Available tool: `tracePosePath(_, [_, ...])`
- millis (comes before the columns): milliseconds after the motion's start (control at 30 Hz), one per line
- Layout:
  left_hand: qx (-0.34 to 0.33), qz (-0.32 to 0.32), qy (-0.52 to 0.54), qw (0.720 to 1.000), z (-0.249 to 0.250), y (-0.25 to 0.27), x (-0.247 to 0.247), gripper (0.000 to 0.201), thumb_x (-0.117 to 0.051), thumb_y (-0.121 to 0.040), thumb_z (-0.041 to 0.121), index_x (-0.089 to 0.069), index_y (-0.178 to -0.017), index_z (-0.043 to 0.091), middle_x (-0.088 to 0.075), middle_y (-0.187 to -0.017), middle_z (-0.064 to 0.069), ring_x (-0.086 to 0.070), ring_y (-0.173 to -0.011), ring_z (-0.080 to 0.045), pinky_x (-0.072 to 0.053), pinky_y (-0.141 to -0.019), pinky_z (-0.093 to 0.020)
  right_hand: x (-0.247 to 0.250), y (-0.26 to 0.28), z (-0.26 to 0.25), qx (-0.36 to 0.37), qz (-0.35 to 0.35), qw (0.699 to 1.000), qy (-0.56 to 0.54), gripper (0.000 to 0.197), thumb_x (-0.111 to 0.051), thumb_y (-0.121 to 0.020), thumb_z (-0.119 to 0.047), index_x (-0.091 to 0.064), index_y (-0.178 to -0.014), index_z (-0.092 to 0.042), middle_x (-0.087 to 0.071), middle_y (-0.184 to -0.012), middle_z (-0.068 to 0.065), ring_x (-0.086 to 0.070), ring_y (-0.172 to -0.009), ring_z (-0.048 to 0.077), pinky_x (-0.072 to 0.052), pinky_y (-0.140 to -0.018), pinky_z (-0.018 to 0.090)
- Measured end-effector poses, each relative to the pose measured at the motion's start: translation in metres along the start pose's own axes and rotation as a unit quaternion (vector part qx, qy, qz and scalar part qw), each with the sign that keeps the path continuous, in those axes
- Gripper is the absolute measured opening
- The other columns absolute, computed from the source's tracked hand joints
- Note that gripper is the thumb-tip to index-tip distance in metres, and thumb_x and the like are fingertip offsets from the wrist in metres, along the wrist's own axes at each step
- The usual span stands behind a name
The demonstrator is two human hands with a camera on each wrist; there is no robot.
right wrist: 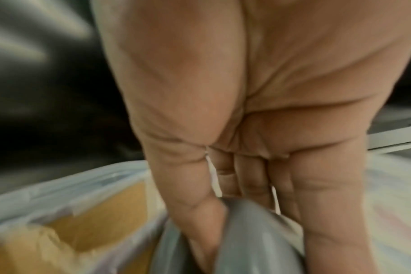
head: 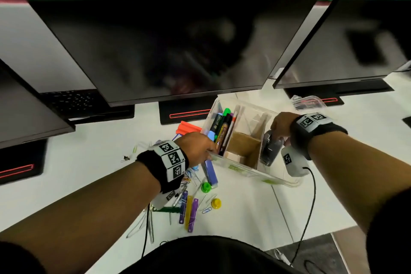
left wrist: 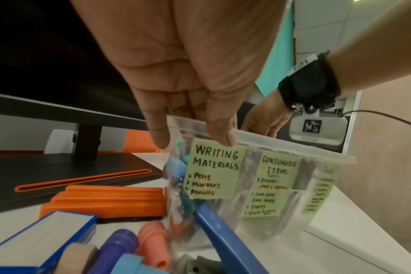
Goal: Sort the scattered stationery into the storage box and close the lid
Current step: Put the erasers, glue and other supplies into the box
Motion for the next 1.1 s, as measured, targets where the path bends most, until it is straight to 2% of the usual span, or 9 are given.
tracePosePath(133, [0.005, 0.004, 0.000, 1.000, -0.009, 0.002, 0.000, 0.019, -0.061, -0.087, 0.018, -0.071, -0.102, 0.021, -0.072, -0.098, 0.000, -0.063, -0.094, -0.017, -0.050, -0.083, -0.028, -0.046, -0.049, 0.011, -0.029, -0.080, 0.996, -0.001, 0.009, -0.074, -0.055, -0.011, -0.070, -0.049, -0.016, -0.067, -0.049, 0.003, -0.070, -0.062, 0.026, -0.050, -0.047, 0.017])
tracePosePath(200, [0.013, 0.005, 0.005, 1.000, -0.013, 0.005, -0.002, 0.021, -0.060, -0.087, 0.016, -0.071, -0.104, 0.022, -0.072, -0.100, 0.000, -0.063, -0.096, -0.017, -0.051, -0.085, -0.030, -0.053, -0.025, -0.007, -0.022, -0.095, 0.995, 0.010, 0.007, -0.074, -0.059, -0.013, -0.070, -0.058, -0.018, -0.066, -0.047, -0.003, -0.069, -0.063, 0.023, -0.052, -0.052, 0.017])
tracePosePath(300, [0.013, 0.000, 0.006, 1.000, -0.012, 0.005, -0.006, 0.026, -0.055, -0.088, 0.014, -0.069, -0.107, 0.022, -0.070, -0.106, -0.001, -0.061, -0.102, -0.019, -0.050, -0.090, -0.034, -0.069, -0.022, -0.013, -0.003, -0.120, 0.993, 0.014, 0.026, -0.073, -0.066, -0.014, -0.074, -0.091, -0.020, -0.072, -0.069, 0.002, -0.069, -0.072, 0.024, -0.056, -0.064, 0.021])
tracePosePath(433, [-0.003, -0.002, -0.003, 1.000, -0.010, 0.003, -0.006, 0.027, -0.052, -0.091, 0.019, -0.067, -0.113, 0.023, -0.069, -0.112, 0.002, -0.059, -0.108, -0.018, -0.046, -0.091, -0.033, -0.056, -0.013, -0.032, 0.012, -0.094, 0.995, 0.009, 0.018, -0.069, -0.078, -0.008, -0.070, -0.095, -0.004, -0.070, -0.101, 0.014, -0.065, -0.098, 0.029, -0.051, -0.089, 0.034])
tracePosePath(567, [-0.026, 0.113, 0.033, 0.993, -0.027, 0.013, 0.016, 0.033, -0.056, -0.090, 0.029, -0.060, -0.122, 0.027, -0.059, -0.129, 0.008, -0.049, -0.122, -0.011, -0.035, -0.107, -0.027, -0.011, 0.022, -0.053, 0.013, -0.061, 0.998, 0.018, 0.015, -0.059, -0.085, -0.003, -0.066, -0.072, -0.004, -0.063, -0.073, 0.008, -0.060, -0.066, 0.018, -0.046, -0.057, 0.024])
tracePosePath(667, [0.006, 0.243, 0.073, 0.967, -0.068, 0.031, 0.041, 0.025, -0.057, -0.089, 0.019, -0.066, -0.112, 0.022, -0.065, -0.117, 0.003, -0.055, -0.112, -0.016, -0.037, -0.099, -0.025, 0.026, 0.060, -0.087, 0.062, 0.027, 0.997, 0.037, 0.031, -0.058, -0.087, -0.015, -0.056, -0.056, -0.009, -0.061, -0.063, 0.009, -0.055, -0.053, 0.020, -0.043, -0.051, 0.024])
tracePosePath(767, [0.105, 0.116, 0.050, 0.986, -0.120, 0.032, 0.017, 0.027, -0.057, -0.087, 0.022, -0.065, -0.113, 0.025, -0.063, -0.114, -0.001, -0.058, -0.108, -0.020, -0.043, -0.095, -0.027, 0.023, 0.104, -0.149, 0.183, 0.052, 0.982, 0.003, 0.023, -0.058, -0.088, -0.023, -0.067, -0.077, -0.004, -0.068, -0.083, 0.014, -0.060, -0.071, 0.023, -0.046, -0.060, 0.030])
tracePosePath(900, [0.109, -0.020, -0.010, 0.994, -0.137, 0.046, -0.024, 0.040, -0.068, -0.079, 0.034, -0.061, -0.118, 0.030, -0.060, -0.123, 0.002, -0.056, -0.114, -0.019, -0.043, -0.097, -0.028, -0.018, 0.149, -0.225, 0.337, 0.038, 0.940, -0.018, 0.018, -0.058, -0.086, -0.022, -0.070, -0.095, -0.013, -0.069, -0.100, 0.003, -0.061, -0.093, 0.018, -0.048, -0.084, 0.028])
tracePosePath(1100, [0.129, -0.072, -0.055, 0.988, -0.136, 0.052, -0.054, 0.040, -0.073, -0.075, 0.028, -0.061, -0.112, 0.023, -0.065, -0.114, -0.002, -0.061, -0.109, -0.022, -0.048, -0.092, -0.033, -0.102, 0.135, -0.276, 0.337, 0.002, 0.938, 0.080, 0.028, -0.054, -0.087, -0.017, -0.060, -0.112, -0.006, -0.061, -0.116, 0.016, -0.058, -0.106, 0.030, -0.047, -0.086, 0.033])
Point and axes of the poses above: each hand's wrist, its own y-axis away from the middle knuckle, its own x-axis out of the back of the hand, z = x × y, the point moved 10 cm from there along -y, towards the middle knuckle
